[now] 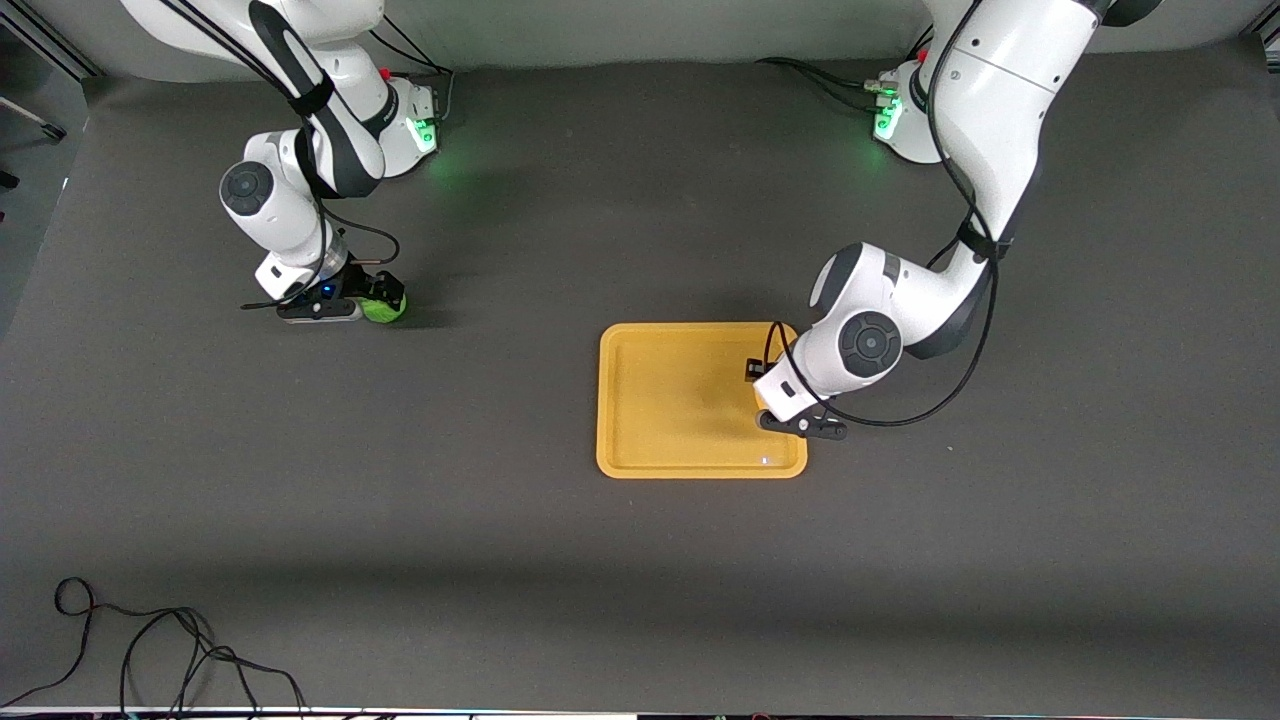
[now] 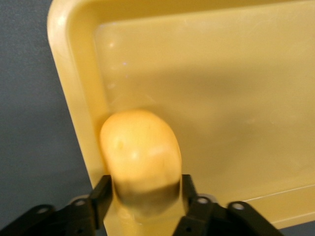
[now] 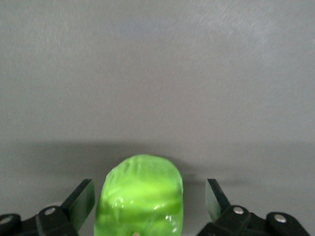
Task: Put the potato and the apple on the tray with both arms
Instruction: 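Lower the potato onto the tray and open the left gripper, then lift the apple with the right gripper while the left gripper withdraws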
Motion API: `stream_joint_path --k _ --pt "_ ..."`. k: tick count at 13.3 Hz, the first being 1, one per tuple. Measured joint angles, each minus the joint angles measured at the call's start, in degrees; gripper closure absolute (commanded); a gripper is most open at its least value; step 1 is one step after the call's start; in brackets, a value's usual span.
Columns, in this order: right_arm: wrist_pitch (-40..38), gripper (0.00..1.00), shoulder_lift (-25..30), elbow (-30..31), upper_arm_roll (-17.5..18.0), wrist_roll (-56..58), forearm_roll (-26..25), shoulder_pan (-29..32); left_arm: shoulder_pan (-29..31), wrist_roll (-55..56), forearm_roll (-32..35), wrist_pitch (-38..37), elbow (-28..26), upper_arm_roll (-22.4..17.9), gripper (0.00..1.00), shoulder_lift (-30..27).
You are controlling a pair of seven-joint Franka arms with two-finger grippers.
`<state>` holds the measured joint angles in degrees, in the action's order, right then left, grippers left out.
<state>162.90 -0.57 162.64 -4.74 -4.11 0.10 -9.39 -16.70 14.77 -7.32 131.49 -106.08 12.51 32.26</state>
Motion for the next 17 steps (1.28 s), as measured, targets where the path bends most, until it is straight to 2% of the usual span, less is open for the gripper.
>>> stream_joint_path --k 1,2,3,6,9,13,15,17 --pt "-1.06 0.06 -0.01 0.01 0.00 0.00 0.00 -0.25 0.00 0.00 0.37 0.00 0.21 0.00 0.00 0.16" --pt "-1.79 0.34 -0.03 0.02 0.00 0.00 0.00 -0.35 0.01 0.00 0.53 0.01 0.42 -0.01 0.00 0.16" --pt "-2.21 0.57 -0.05 0.02 0.00 0.00 0.00 -0.36 0.04 0.02 0.55 0.00 0.96 -0.03 0.00 0.16" --pt "-2.87 0.60 0.12 -0.39 -0.01 0.00 0.00 -0.36 0.34 0.39 0.55 -1.29 4.57 -0.10 0.00 -0.47" --pt "-14.65 0.61 4.94 -5.43 -0.20 0.00 0.00 -0.36 2.91 0.81 0.58 -11.26 10.66 -0.37 0.00 -4.48" --pt "-37.82 0.61 15.94 -18.44 -0.35 -0.01 0.00 -0.35 9.42 0.35 2.27 -23.61 20.52 -1.56 0.00 -9.57" --pt "-46.44 0.61 17.43 -27.04 -0.36 -0.02 0.00 -0.36 14.07 -3.57 6.07 -27.72 22.55 -2.01 0.00 -12.81" --pt "-52.07 0.61 16.31 -35.84 -0.21 -0.39 0.05 -1.15 18.75 -8.85 7.90 -31.93 22.60 -2.25 0.00 -17.20"
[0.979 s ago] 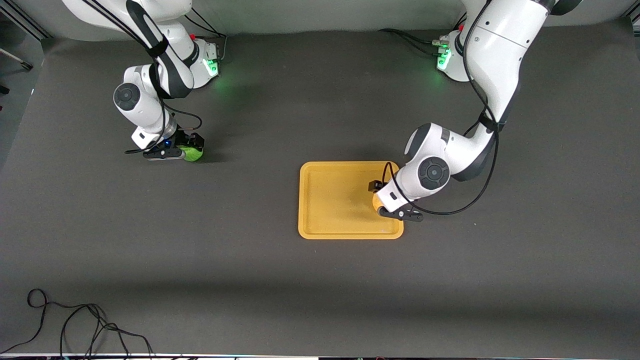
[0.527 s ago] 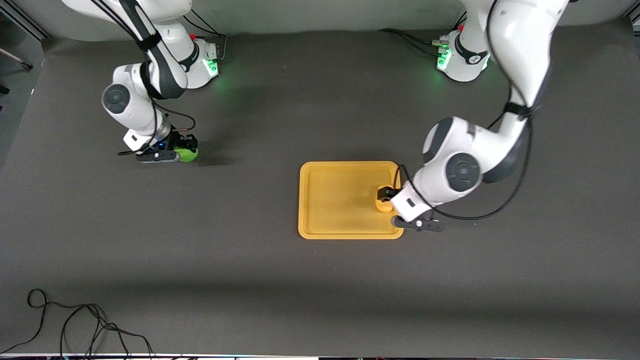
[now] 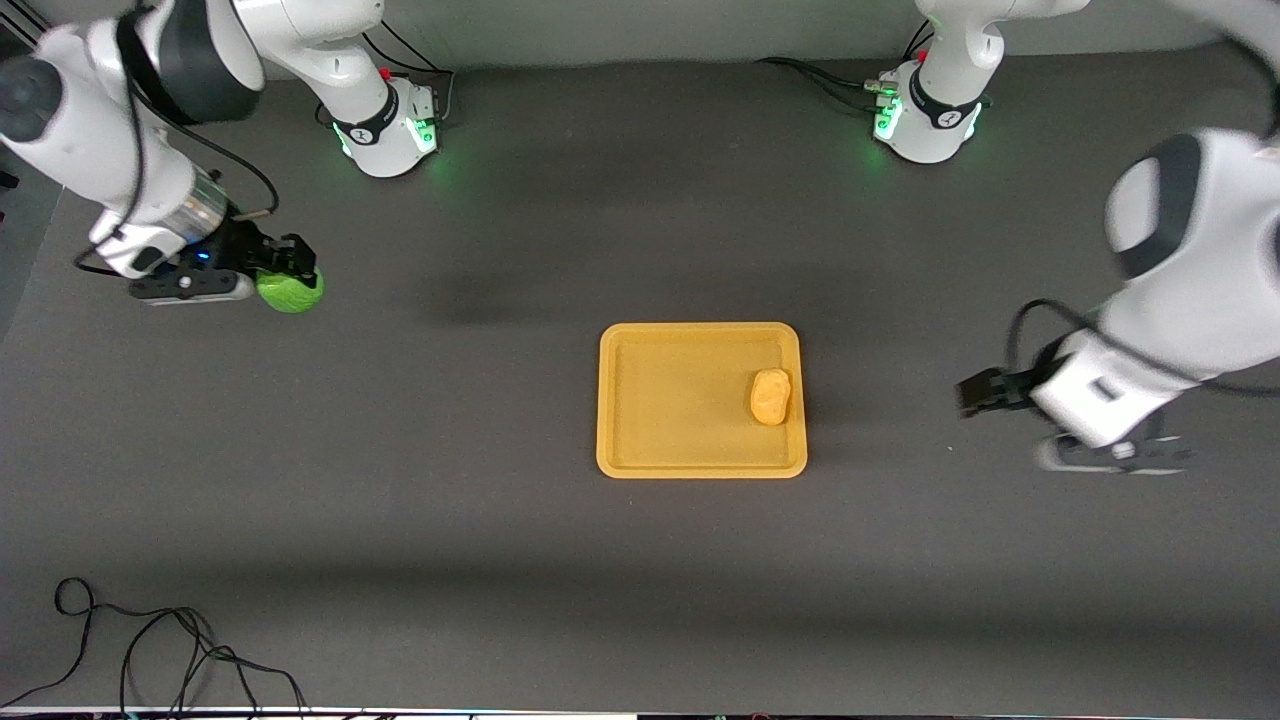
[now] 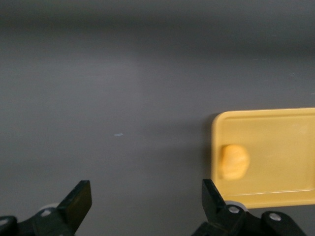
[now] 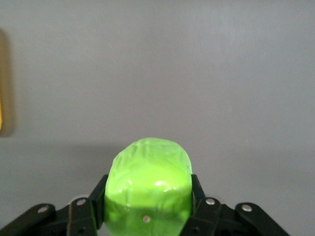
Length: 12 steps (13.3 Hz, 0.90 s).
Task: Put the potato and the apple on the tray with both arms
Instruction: 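Lift the apple with the right gripper while the left gripper withdraws, then carry the green apple over the tray and lower it beside the potato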
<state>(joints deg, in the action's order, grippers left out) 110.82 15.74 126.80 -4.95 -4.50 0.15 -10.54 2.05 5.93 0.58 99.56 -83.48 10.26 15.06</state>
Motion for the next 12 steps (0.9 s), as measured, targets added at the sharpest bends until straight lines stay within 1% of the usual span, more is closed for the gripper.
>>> stream_joint_path --k 2,5,8,12 --pt "-3.37 0.61 -4.14 -8.98 0.10 -4.61 0.04 -4.22 4.21 -5.12 0.73 -4.30 -0.02 -0.17 0.00 -3.93" --pt "-5.56 0.61 -16.29 -24.67 0.52 -17.05 0.07 -14.40 8.44 -10.97 2.38 -7.37 -0.16 -0.27 0.00 -7.14" --pt "-5.76 0.61 -30.37 -39.70 0.82 -32.10 0.10 -24.37 8.78 -11.69 2.78 -7.38 -1.35 -0.10 0.00 -7.17" --pt "-5.81 0.61 -46.76 -55.95 0.94 -53.12 0.05 -36.73 8.75 -11.69 2.71 -4.29 -3.17 0.36 0.00 -5.40"
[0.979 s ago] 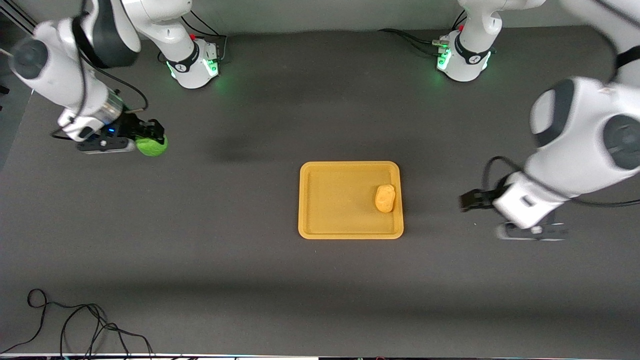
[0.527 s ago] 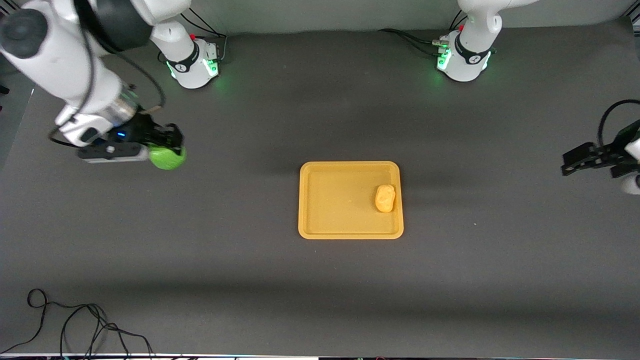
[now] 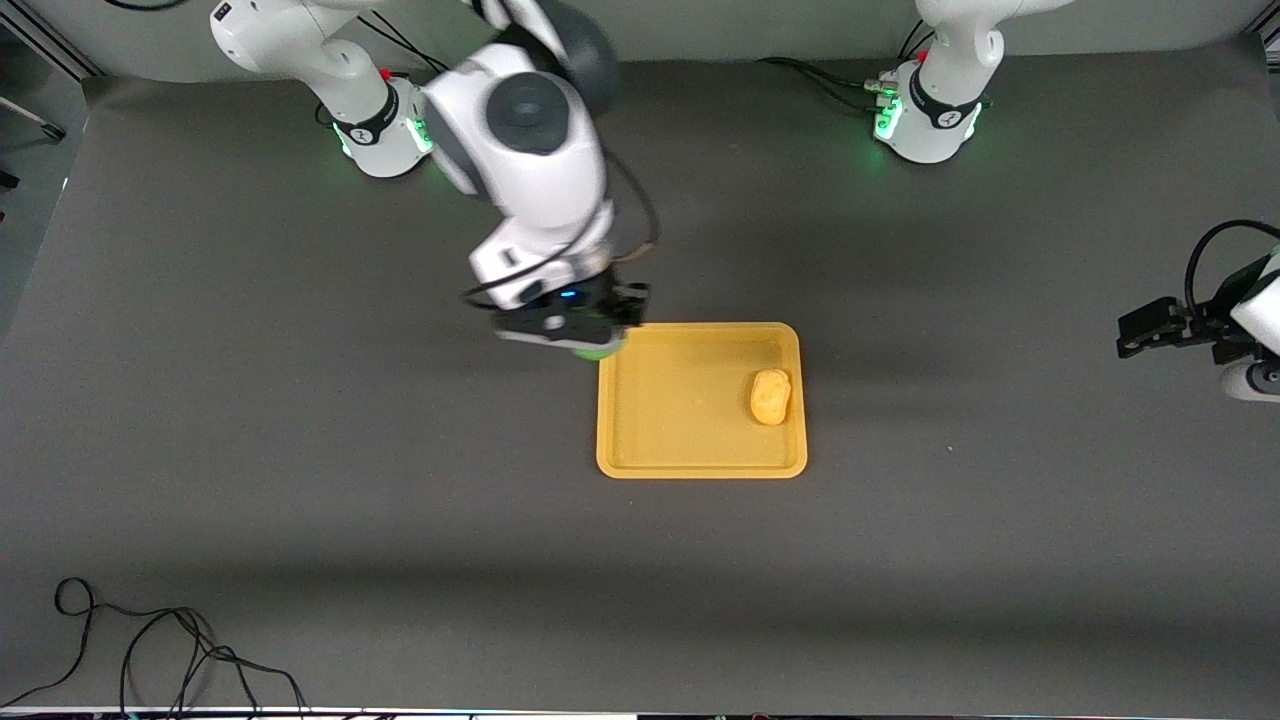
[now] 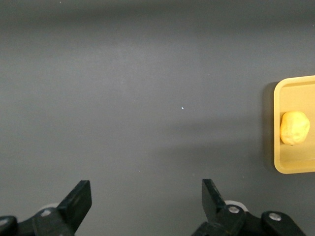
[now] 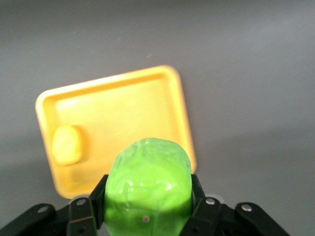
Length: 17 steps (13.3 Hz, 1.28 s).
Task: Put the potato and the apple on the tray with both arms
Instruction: 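Carry the green apple over the tray and lower it beside the potato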
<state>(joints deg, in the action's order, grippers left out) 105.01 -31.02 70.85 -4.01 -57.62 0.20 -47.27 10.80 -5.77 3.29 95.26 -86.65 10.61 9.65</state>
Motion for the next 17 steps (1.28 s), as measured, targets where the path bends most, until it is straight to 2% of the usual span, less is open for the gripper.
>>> stream_joint_path --k 3,8,12,17 --pt "2.72 0.61 -9.85 -7.04 -0.06 -6.92 -0.02 -5.71 0.00 0.00 -0.07 -0.04 0.01 0.03 0.00 0.33" --pt "15.49 0.61 -22.50 -8.38 -0.67 -7.50 -0.13 -6.07 -0.01 -0.01 -0.20 -1.32 0.10 0.21 0.00 -0.24" --pt "20.99 0.61 -27.09 -9.08 -1.14 -7.50 -0.77 -5.88 -0.13 -0.04 -0.21 -2.18 -0.02 0.47 0.00 -0.59" --pt "22.05 0.61 -28.65 -9.43 -1.49 -7.50 -3.27 -5.41 -0.39 -0.09 -0.30 -2.41 -0.07 0.74 0.00 -0.36"
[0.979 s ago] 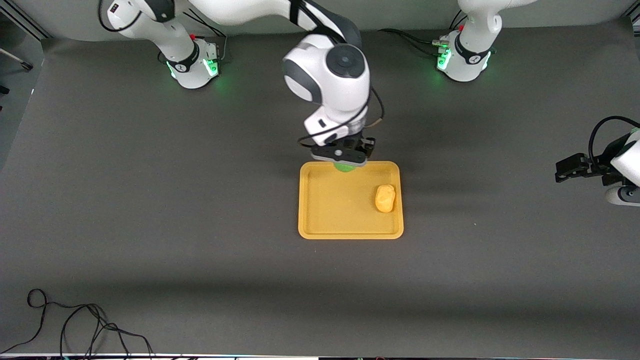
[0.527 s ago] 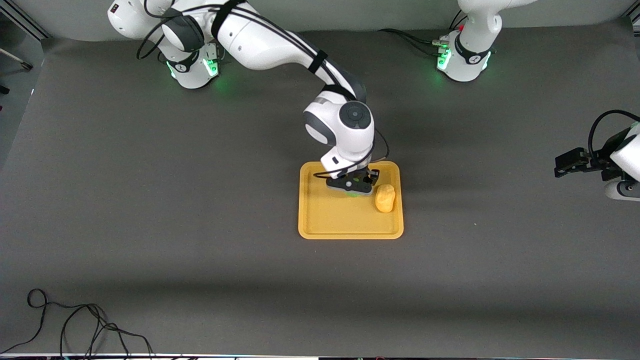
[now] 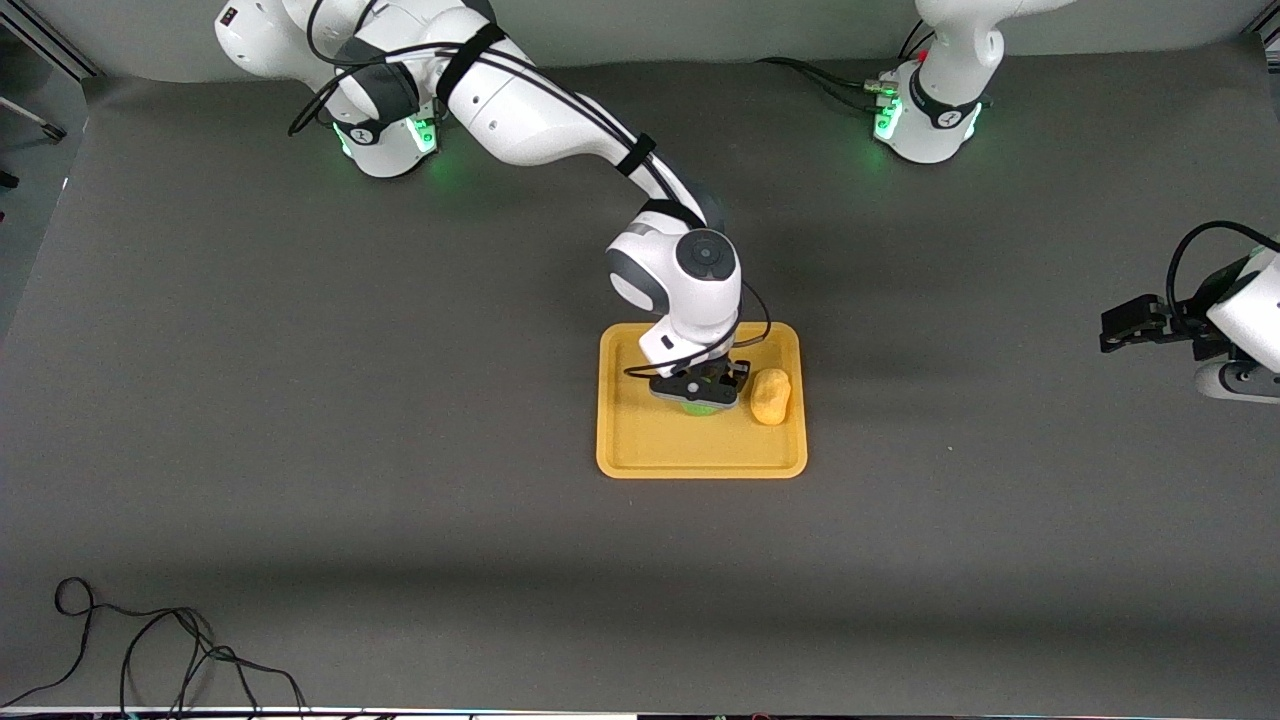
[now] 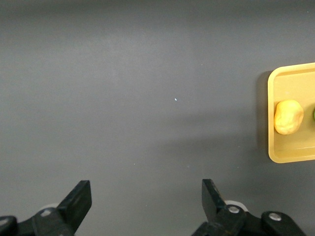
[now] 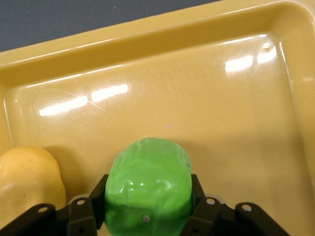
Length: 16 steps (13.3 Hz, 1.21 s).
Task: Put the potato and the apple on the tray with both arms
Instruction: 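Carry the green apple over the tray and lower it beside the potato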
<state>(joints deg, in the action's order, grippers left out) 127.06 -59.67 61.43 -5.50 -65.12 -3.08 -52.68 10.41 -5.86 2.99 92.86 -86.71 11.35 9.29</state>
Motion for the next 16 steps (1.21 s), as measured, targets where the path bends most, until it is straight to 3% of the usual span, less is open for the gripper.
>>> stream_joint_path --k 7,8,9,10,16 --pt "0.00 0.59 -0.14 0.01 -0.02 0.00 -1.50 0.02 -1.61 2.17 -0.05 -2.19 -0.02 0.21 0.00 -0.02" --pt "0.00 0.49 -0.14 0.01 -0.03 0.00 -1.53 0.02 -1.68 2.36 -0.05 -2.24 -0.05 0.21 0.00 -0.01" --pt "0.00 0.08 -0.14 0.01 -0.04 0.00 -1.64 0.02 -1.66 2.36 -0.04 -2.26 -0.06 0.13 0.00 -0.01" --pt "-0.01 0.00 -0.15 0.02 -0.08 0.00 -1.82 0.03 -1.59 2.36 -0.04 -2.33 -0.05 -0.01 0.00 -0.03" --pt "-2.37 0.00 1.20 -1.19 -0.67 0.07 -2.12 1.60 0.72 2.35 -0.84 -2.48 0.18 -0.77 0.00 -0.17"
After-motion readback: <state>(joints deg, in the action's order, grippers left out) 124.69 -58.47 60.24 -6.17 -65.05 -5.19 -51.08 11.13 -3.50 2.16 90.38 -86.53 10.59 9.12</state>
